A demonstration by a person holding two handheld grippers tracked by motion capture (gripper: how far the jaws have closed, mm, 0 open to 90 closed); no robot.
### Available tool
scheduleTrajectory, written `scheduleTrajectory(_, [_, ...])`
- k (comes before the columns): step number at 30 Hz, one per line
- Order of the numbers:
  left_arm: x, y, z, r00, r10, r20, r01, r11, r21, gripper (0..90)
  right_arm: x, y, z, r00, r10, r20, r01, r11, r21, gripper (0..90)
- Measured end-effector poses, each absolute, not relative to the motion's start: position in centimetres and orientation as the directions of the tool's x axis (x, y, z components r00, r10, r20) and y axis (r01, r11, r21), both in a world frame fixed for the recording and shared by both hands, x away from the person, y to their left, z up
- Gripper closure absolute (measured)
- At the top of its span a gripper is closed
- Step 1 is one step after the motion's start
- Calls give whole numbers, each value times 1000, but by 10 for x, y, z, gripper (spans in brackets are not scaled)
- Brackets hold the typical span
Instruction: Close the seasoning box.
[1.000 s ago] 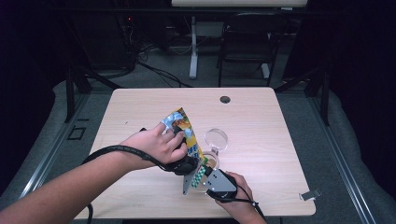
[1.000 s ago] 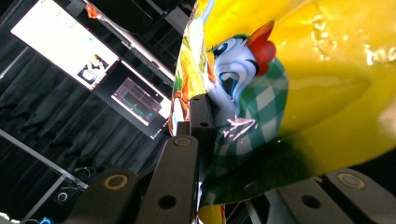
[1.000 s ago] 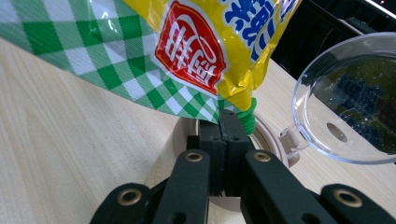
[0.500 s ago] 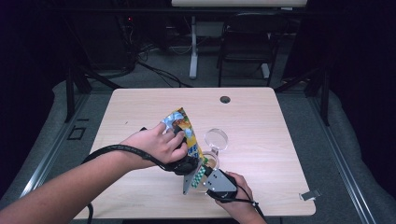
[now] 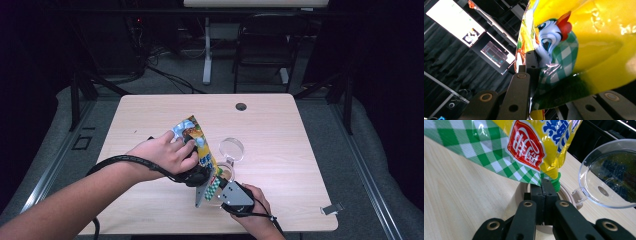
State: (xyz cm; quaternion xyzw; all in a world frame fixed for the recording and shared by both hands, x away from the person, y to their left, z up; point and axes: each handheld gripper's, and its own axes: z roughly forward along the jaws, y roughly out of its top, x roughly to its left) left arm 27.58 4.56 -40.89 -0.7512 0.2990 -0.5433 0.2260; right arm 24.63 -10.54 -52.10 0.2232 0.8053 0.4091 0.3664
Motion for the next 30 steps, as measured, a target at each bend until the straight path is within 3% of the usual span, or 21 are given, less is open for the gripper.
scheduleTrajectory(30, [282,68,-421,315,-577,753,-199,-816,-542,866,246,-103,-522,-627,647,-434,64,598,799,900])
